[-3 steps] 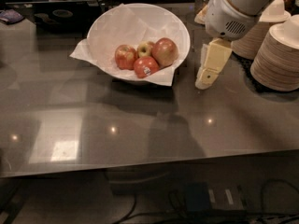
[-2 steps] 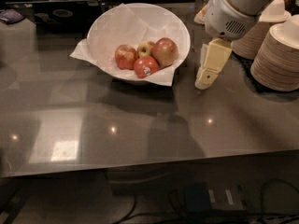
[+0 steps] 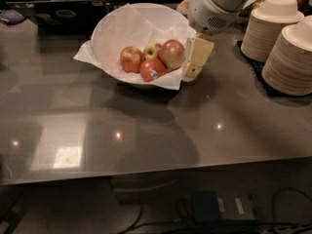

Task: Pick apple from white bowl

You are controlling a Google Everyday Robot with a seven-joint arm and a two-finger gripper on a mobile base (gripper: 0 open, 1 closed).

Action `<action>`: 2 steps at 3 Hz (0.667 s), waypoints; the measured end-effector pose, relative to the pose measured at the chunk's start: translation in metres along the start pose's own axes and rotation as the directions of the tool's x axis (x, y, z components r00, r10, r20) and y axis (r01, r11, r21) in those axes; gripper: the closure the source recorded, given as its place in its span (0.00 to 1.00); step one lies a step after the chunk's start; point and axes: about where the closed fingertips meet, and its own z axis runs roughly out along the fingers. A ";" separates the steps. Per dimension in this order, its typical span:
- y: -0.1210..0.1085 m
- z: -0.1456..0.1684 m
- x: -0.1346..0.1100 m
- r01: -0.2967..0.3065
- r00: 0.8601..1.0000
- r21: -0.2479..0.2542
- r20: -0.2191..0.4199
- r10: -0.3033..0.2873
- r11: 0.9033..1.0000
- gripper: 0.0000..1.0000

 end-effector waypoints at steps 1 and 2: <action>-0.028 0.021 -0.036 0.068 0.993 0.018 0.095 -0.069 0.998 0.00; -0.048 0.043 -0.062 0.092 0.977 0.012 0.193 -0.093 0.996 0.00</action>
Offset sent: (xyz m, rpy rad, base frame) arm 0.0808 0.1057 0.0062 0.2401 -0.0468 0.2304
